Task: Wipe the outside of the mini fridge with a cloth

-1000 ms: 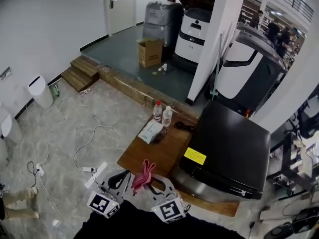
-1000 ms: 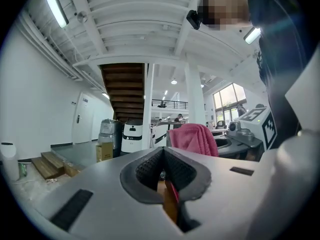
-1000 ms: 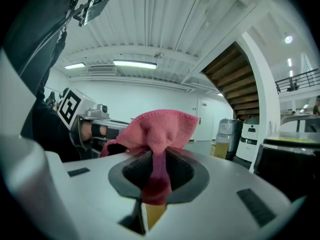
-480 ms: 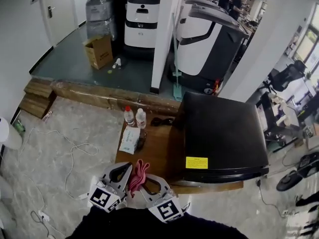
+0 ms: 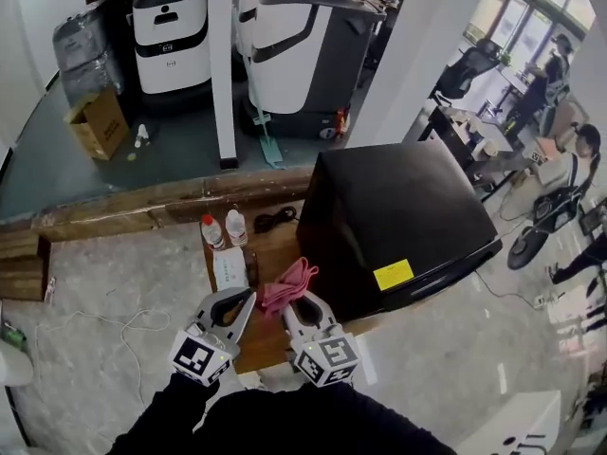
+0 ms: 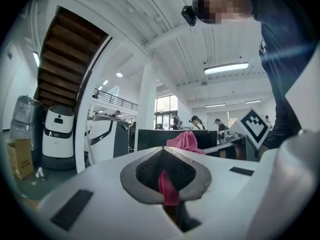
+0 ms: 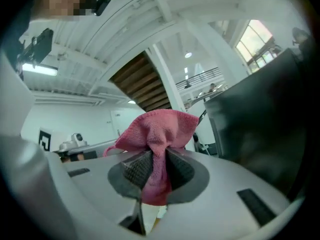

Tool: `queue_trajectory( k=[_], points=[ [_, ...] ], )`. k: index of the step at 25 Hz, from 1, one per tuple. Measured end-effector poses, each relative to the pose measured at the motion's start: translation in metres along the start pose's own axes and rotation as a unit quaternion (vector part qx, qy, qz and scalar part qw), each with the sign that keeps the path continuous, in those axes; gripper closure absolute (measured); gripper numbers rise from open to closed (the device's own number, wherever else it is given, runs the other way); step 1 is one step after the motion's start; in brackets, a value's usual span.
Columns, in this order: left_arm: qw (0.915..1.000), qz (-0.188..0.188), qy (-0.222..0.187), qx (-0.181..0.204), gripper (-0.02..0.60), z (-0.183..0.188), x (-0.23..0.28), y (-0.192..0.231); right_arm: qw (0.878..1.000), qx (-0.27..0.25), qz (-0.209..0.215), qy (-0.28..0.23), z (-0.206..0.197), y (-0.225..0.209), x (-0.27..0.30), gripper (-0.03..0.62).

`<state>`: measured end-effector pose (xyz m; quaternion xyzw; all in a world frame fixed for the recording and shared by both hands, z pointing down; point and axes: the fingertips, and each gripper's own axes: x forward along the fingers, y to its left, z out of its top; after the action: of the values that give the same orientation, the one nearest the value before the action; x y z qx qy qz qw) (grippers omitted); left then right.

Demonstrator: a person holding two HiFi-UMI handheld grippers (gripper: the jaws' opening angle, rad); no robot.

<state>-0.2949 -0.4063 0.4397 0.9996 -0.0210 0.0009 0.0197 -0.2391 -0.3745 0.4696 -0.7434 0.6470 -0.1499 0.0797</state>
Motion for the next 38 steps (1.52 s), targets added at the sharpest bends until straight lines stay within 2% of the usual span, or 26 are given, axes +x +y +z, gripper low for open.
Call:
queue_trajectory(
  k=[2,4,7,11,17,23,25,27,32,38],
  points=[
    [0.9998,-0.019,-0.002,-0.003,0.577,0.001,0.007,0.005,0.997,0.055,-0.034,-0.029,0.007,-0.017,0.006,0.523],
    [0.9994,-0.033,-0.004,-0.006,0.577,0.001,0.015,0.008,0.988,0.126,-0.061,-0.056,0.011,-0.037,0.010,0.523],
    [0.9986,-0.053,-0.005,-0.006,0.577,0.003,0.024,0.007,0.966,0.223,-0.095,-0.094,0.014,-0.066,0.013,0.523],
    [0.9975,-0.071,0.000,0.001,0.577,0.001,0.042,0.009,0.933,0.307,-0.125,-0.144,0.019,-0.097,0.020,0.523],
    [0.9964,-0.085,0.005,0.005,0.577,0.000,0.063,0.023,0.871,0.426,-0.140,-0.202,0.010,-0.132,0.035,0.523],
    [0.9954,-0.094,0.016,0.010,0.577,-0.006,0.073,0.027,0.784,0.513,-0.169,-0.306,-0.001,-0.173,0.030,0.525],
    [0.9951,-0.097,0.021,0.010,0.577,-0.009,0.077,0.033,0.766,0.521,-0.178,-0.333,-0.002,-0.179,0.031,0.525],
    [0.9947,-0.100,0.023,0.009,0.577,-0.010,0.082,0.036,0.759,0.521,-0.183,-0.345,-0.003,-0.184,0.032,0.526],
    [0.9932,-0.112,0.029,0.013,0.577,-0.018,0.100,0.035,0.755,0.521,-0.180,-0.355,-0.009,-0.191,0.031,0.528],
    [0.9907,-0.125,0.049,0.023,0.577,-0.040,0.128,0.031,0.752,0.524,-0.213,-0.338,-0.052,-0.208,0.030,0.528]
  ],
)
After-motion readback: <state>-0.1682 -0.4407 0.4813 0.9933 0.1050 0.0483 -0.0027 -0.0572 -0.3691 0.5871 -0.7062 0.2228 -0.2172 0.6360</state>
